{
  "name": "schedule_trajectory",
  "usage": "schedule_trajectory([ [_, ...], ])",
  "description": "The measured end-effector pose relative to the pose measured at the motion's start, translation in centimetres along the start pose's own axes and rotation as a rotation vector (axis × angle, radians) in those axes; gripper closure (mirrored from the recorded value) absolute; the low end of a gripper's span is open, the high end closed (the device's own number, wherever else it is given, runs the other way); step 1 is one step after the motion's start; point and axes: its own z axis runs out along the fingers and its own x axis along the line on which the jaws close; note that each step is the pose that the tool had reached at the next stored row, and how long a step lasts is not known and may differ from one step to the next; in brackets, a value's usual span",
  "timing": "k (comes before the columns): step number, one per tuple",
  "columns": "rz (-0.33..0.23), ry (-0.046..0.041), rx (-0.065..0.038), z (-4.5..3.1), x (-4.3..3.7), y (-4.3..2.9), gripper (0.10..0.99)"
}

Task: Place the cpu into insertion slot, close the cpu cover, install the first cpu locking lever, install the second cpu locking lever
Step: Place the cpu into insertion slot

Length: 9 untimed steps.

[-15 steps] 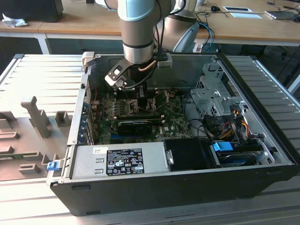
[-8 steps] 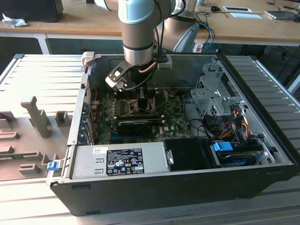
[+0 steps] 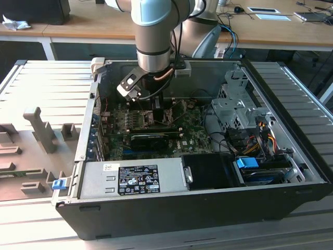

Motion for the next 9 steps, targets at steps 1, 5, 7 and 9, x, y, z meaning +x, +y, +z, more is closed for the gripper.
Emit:
schedule_trajectory([
  [1,0.0,0.0001,0.0,-0.08,0.0,0.01,0.482],
  [5,0.0,0.0,0.0,-0.42,0.0,0.05,0.627],
  [7,0.0,0.0,0.001,-0.63,0.0,0.09,0.808],
  [9,0.0,0.0,0.001,-0.89,0.0,0.12,0.871],
])
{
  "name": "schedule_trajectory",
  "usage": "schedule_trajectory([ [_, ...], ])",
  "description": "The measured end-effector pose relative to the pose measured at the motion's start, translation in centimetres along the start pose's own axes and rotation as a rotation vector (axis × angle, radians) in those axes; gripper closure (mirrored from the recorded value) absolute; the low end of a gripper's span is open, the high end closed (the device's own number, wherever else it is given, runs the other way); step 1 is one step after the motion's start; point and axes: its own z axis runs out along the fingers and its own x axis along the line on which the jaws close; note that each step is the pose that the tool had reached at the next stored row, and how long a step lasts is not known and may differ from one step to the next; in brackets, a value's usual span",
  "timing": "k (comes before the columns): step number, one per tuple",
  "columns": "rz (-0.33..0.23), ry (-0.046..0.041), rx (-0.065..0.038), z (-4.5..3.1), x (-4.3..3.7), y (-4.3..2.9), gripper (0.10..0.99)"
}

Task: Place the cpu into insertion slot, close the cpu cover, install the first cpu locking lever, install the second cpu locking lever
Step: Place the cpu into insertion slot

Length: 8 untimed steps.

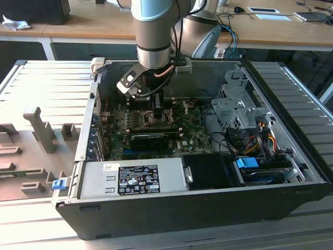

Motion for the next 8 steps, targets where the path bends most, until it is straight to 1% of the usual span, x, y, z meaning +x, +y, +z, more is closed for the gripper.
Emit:
schedule_trajectory([
  [2,0.0,0.0,0.0,-0.2,0.0,0.02,0.98],
  [8,0.002,-0.0002,0.0,-0.9,0.0,0.08,0.98],
])
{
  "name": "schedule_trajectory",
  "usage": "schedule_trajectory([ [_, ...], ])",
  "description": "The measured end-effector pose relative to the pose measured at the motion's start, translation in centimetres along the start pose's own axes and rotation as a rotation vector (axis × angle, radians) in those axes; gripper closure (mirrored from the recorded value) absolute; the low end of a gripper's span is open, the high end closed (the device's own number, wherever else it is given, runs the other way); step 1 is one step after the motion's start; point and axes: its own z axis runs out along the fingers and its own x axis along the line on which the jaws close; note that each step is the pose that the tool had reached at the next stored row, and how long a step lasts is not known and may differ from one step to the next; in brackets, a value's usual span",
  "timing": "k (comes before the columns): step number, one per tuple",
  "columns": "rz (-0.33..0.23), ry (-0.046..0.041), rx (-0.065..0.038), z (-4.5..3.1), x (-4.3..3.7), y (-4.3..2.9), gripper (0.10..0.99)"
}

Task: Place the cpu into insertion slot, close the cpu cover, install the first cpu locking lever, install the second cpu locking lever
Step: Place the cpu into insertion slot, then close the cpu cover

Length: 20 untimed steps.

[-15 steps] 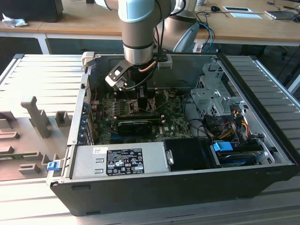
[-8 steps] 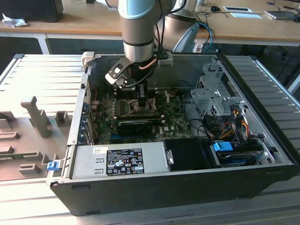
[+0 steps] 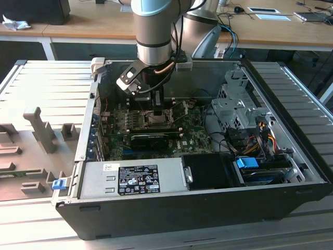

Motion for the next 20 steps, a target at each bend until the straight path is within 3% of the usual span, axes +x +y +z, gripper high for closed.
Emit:
schedule_trajectory([
  [5,0.001,-0.0001,0.0,-0.07,-0.03,0.17,0.98],
  [7,0.001,0.0002,0.007,-0.04,-0.13,0.59,0.98],
  [20,0.001,0.0013,0.007,-0.39,-0.15,0.65,0.98],
])
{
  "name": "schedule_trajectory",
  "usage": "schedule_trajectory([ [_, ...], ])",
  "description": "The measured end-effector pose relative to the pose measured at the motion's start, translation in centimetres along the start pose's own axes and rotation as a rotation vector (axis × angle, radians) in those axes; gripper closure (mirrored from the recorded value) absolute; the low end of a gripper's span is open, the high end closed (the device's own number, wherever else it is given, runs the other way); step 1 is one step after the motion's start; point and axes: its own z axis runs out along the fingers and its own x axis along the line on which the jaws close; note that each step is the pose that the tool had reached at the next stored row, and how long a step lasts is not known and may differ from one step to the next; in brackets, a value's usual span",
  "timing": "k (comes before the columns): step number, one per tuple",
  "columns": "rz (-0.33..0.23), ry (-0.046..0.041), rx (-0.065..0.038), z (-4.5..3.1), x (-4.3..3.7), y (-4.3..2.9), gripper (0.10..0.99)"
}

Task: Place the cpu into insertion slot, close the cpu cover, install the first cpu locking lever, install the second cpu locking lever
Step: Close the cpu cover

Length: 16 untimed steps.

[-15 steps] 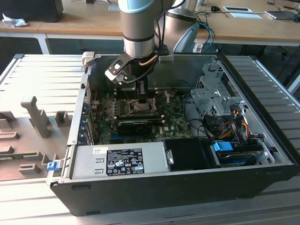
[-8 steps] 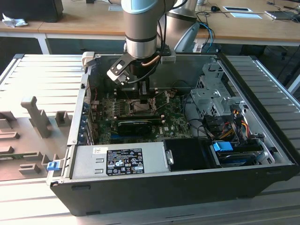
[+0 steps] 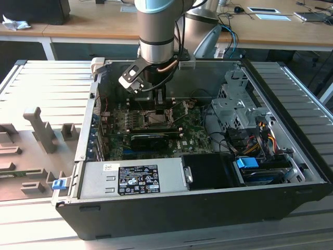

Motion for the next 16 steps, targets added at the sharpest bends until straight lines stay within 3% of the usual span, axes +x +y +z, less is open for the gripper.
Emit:
schedule_trajectory([
  [16,0.0,0.0,0.0,-0.31,0.0,0.02,0.98],
])
